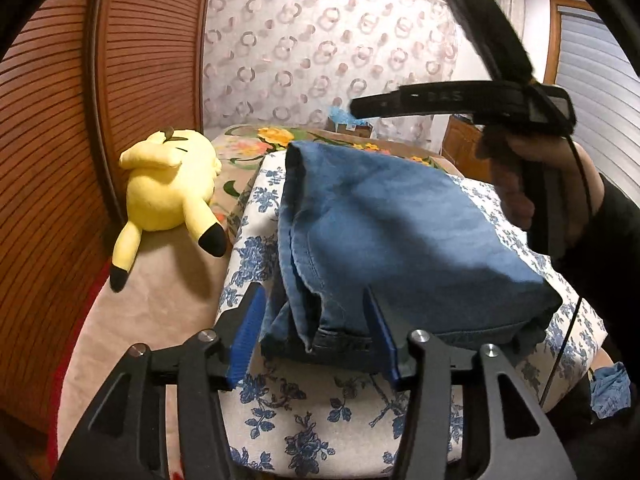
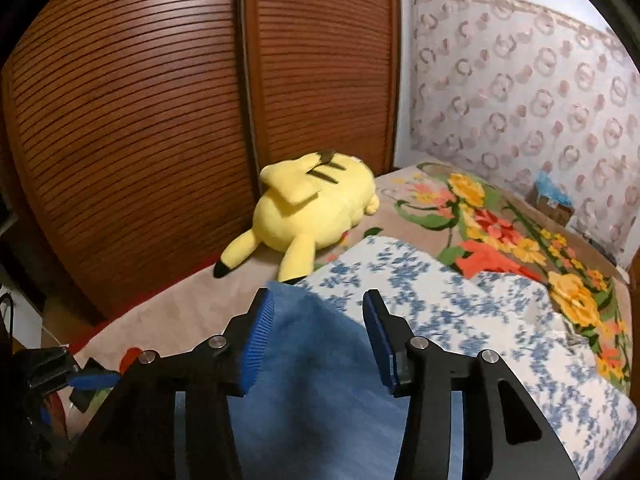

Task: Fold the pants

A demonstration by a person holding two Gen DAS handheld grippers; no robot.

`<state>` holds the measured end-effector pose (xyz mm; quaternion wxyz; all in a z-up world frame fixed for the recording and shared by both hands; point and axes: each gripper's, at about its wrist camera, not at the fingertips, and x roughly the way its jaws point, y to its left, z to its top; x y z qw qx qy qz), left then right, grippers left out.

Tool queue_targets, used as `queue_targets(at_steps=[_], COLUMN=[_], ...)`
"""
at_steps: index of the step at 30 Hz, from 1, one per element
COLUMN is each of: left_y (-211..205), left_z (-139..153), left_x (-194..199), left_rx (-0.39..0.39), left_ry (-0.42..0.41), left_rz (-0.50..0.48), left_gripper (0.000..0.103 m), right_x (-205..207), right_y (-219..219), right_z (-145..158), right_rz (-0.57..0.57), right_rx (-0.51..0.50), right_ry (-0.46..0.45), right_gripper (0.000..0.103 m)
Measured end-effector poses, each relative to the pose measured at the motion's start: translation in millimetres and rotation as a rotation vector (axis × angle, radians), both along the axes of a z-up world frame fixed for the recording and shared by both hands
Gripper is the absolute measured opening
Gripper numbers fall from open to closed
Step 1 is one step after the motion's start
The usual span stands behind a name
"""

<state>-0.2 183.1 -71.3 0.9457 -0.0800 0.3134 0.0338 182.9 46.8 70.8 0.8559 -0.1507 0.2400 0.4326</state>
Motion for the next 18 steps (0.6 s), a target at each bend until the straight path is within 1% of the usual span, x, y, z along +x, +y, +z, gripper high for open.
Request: queue_targets(at_steps=[4,7,9,11,13,15,18], left_y=[-3.5,-5.3,-9.4,-13.9,-18.8,-23.1,-30.4], left_z=[4.4,4.1,3.7,4.2,4.3,2.8,0.1], left_x=[1.6,6.2,9.5,12.8,16.8,22.3,29.0], left_rx=[0.011,0.009,0.011,0.009,0.001,-0.004,-0.004], left_ry=[-0.008,-0.011,-0.011,-0.017,-0.015,-0.006,0.011], left_rz=[-0.005,-0.018,-0.030,-0.043,-0.065,-0.079,-0.087], left_gripper=[0.053,0.055,0.069,0.077,0.078,0.080,0.080], right_x=[-6.1,-9.1,-10.9,-13.6,-17.6,-24.3,-33.5], right_y=[-32.2,-61.8,-83.1,-104.1,-123.7,-140.4,-156.7], right_z=[-1.8,-12.1,-20.9,-29.8,-40.2,-46.9,-59.8], right_rz=[-0.041,-0.085,-0.120,-0.152,-0.160,-0.181,-0.207], right_rx=[0.023,0.028,0.023,0.020,0.023,0.016,0.005], right_ry=[0.004,0.018,0.026,0.043,0.075,0.087,0.119], right_gripper=[0.049,0.051,0.052,0.054,0.055,0.055,0.055])
